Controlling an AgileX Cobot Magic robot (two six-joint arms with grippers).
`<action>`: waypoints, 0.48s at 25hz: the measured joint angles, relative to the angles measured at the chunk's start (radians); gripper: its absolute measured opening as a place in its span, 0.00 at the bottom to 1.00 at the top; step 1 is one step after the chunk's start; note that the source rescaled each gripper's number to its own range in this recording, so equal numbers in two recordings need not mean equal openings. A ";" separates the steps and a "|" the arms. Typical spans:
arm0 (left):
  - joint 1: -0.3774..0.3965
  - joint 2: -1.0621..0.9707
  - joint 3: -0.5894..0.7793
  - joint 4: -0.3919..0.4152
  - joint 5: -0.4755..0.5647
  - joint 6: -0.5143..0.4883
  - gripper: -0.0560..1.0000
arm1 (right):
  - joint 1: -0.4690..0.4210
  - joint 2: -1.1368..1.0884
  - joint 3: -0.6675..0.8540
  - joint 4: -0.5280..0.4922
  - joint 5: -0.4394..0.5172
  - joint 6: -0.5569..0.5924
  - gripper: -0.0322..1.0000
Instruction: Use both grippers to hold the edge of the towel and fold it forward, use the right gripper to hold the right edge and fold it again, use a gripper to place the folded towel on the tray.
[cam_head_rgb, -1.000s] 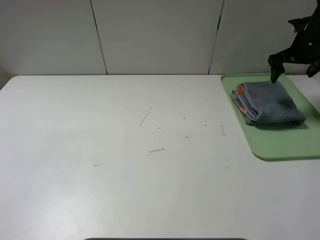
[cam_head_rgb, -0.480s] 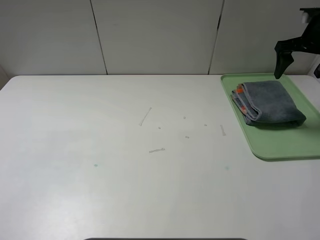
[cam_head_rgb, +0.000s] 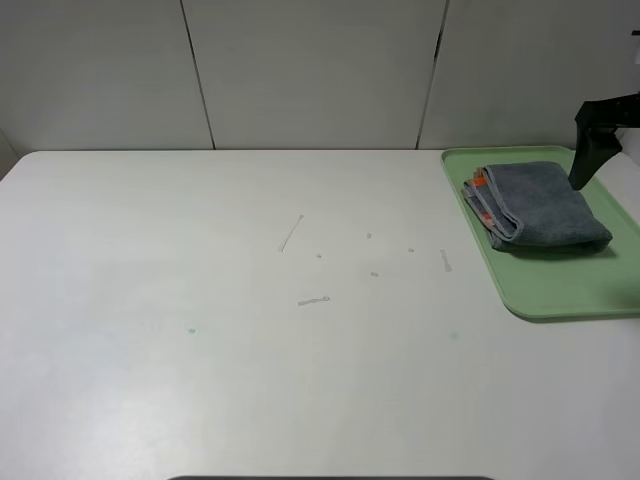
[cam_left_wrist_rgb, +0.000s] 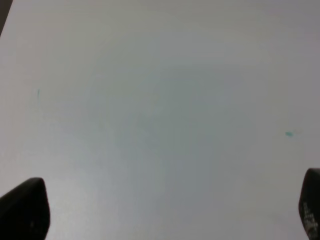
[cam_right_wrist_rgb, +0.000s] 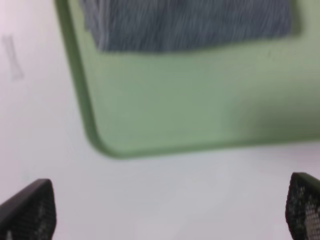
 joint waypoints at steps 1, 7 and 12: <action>0.000 0.000 0.000 0.000 0.000 0.000 1.00 | 0.000 -0.030 0.028 0.008 0.000 0.000 1.00; 0.000 0.000 0.000 0.000 0.000 0.000 1.00 | 0.000 -0.207 0.181 0.054 0.000 0.002 1.00; 0.000 0.000 0.000 0.000 0.000 0.000 1.00 | 0.000 -0.371 0.289 0.071 -0.004 0.002 1.00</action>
